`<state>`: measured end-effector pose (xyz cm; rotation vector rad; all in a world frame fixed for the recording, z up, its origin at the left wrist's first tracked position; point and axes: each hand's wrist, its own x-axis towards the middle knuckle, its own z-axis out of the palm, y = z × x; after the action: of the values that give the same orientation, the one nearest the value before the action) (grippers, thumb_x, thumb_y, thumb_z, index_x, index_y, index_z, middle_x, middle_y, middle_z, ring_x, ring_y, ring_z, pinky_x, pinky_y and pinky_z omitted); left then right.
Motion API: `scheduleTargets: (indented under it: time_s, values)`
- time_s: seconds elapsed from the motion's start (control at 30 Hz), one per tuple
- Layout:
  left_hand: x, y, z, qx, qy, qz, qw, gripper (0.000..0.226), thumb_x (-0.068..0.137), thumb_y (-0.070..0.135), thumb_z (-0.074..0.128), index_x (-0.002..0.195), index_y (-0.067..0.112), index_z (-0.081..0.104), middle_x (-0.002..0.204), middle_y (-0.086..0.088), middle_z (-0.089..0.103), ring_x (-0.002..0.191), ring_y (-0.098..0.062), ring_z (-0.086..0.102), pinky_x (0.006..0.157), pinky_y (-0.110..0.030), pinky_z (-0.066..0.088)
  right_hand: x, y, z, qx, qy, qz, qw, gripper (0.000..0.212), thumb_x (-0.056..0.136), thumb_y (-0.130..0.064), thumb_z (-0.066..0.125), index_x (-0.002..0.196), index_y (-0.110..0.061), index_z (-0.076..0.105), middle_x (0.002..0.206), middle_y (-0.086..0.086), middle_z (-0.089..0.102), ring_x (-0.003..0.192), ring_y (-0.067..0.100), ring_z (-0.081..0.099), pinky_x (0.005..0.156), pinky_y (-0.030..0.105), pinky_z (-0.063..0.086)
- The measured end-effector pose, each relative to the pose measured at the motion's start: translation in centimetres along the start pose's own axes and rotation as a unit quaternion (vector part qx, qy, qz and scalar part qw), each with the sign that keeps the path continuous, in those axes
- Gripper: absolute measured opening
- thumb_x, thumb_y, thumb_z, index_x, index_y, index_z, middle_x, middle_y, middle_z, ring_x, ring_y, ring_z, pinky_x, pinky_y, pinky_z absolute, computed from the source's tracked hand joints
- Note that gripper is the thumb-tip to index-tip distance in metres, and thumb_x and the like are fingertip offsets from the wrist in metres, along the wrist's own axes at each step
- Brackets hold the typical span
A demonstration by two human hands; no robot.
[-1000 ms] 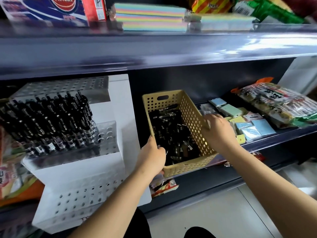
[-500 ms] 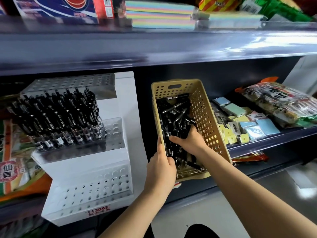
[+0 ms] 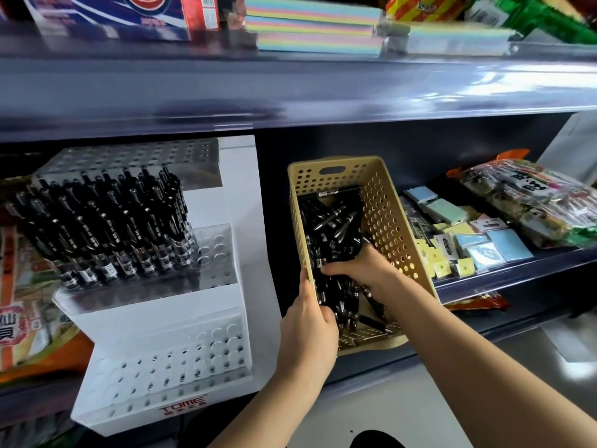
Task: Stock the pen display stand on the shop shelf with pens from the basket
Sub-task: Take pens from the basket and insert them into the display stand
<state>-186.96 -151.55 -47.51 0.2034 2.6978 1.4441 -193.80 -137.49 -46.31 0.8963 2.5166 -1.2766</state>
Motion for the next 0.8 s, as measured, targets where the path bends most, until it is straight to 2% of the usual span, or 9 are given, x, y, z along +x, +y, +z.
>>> scheduleTargets:
  time_s: [0.1,0.17,0.27,0.37,0.43,0.5,0.57,0.67,0.8]
  values:
    - [0.0,-0.1,0.0,-0.011,-0.004,0.002,1.000,0.069,0.094,0.007,0.041,0.151,0.028,0.008,0.084,0.000,0.056,0.069,-0.013,0.056,0.056,-0.022,0.039,-0.1,-1.3,-1.6,0.014,-0.005,-0.001,1.000,0.104,0.059,-0.059,0.078,0.137,-0.003,0.039,0.125,0.011,0.056,0.103,0.024,0.059,0.077,0.029,0.047]
    - [0.0,0.0,0.0,-0.017,-0.010,0.004,1.000,0.071,0.093,0.005,0.042,0.151,0.027,0.007,0.087,0.000,0.057,0.070,-0.013,0.056,0.056,-0.020,0.039,0.1,-2.1,-2.0,-0.005,0.058,-0.007,0.998,0.094,0.072,-0.063,0.065,0.134,0.002,0.038,0.125,0.014,0.054,0.112,0.029,0.056,0.087,0.035,0.049]
    - [0.1,0.1,-0.3,-0.015,-0.014,0.022,1.000,0.072,0.093,0.004,0.043,0.151,0.025,0.007,0.083,0.003,0.053,0.065,-0.009,0.053,0.054,-0.017,0.040,0.0,-3.2,-1.2,-0.079,0.159,-0.056,0.983,0.081,0.088,-0.061,0.046,0.137,0.000,0.027,0.137,0.021,0.036,0.123,0.034,0.043,0.098,0.040,0.039]
    - [0.3,0.1,-0.5,-0.012,-0.022,0.031,0.999,0.072,0.093,0.003,0.043,0.151,0.024,0.007,0.081,0.003,0.051,0.061,-0.007,0.049,0.050,-0.012,0.041,0.5,-4.4,-1.5,-0.156,0.229,-0.150,0.949,0.045,0.096,-0.025,0.044,0.135,-0.008,0.033,0.137,0.017,0.033,0.120,0.035,0.043,0.093,0.041,0.038]
    - [0.4,0.1,-0.6,-0.018,-0.027,0.030,0.999,0.071,0.092,0.003,0.041,0.151,0.025,0.008,0.081,0.003,0.052,0.061,-0.009,0.050,0.047,-0.013,0.040,1.6,-4.7,-2.0,-0.262,0.203,-0.226,0.916,0.062,0.086,0.003,0.042,0.142,-0.019,0.030,0.144,0.010,0.026,0.120,0.032,0.042,0.093,0.041,0.042]
    - [0.4,0.2,-0.6,-0.033,-0.032,0.023,0.999,0.069,0.093,0.004,0.041,0.151,0.026,0.010,0.078,0.003,0.052,0.058,-0.009,0.050,0.044,-0.015,0.039,2.2,-4.5,-2.3,-0.395,0.106,-0.274,0.870,0.082,0.081,0.011,0.044,0.148,-0.031,0.019,0.152,0.003,0.016,0.121,0.031,0.041,0.093,0.040,0.048]
    - [0.7,0.2,-0.7,-0.037,-0.031,0.020,0.999,0.066,0.093,0.004,0.040,0.150,0.025,0.013,0.075,0.003,0.051,0.055,-0.009,0.049,0.041,-0.016,0.037,3.0,-3.9,-2.6,-0.483,0.055,-0.296,0.822,0.087,0.081,0.009,0.048,0.149,-0.034,0.011,0.154,0.001,0.016,0.122,0.030,0.043,0.092,0.040,0.049]
    - [1.2,0.4,-0.7,-0.026,-0.025,0.005,0.999,0.065,0.093,0.005,0.039,0.150,0.024,0.015,0.075,0.002,0.050,0.057,-0.007,0.048,0.041,-0.014,0.037,3.6,-3.4,-2.4,-0.494,0.068,-0.300,0.813,0.078,0.082,0.007,0.050,0.147,-0.027,0.023,0.146,0.005,0.032,0.118,0.030,0.050,0.088,0.040,0.051]
    - [1.1,0.6,-0.7,-0.013,-0.021,-0.009,1.000,0.063,0.094,0.010,0.037,0.150,0.026,0.012,0.086,-0.003,0.053,0.067,-0.014,0.051,0.050,-0.018,0.035,3.4,-2.7,-1.9,-0.459,0.070,-0.323,0.825,0.064,0.079,0.014,0.047,0.134,-0.017,0.045,0.138,0.003,0.034,0.112,0.030,0.051,0.087,0.038,0.051]
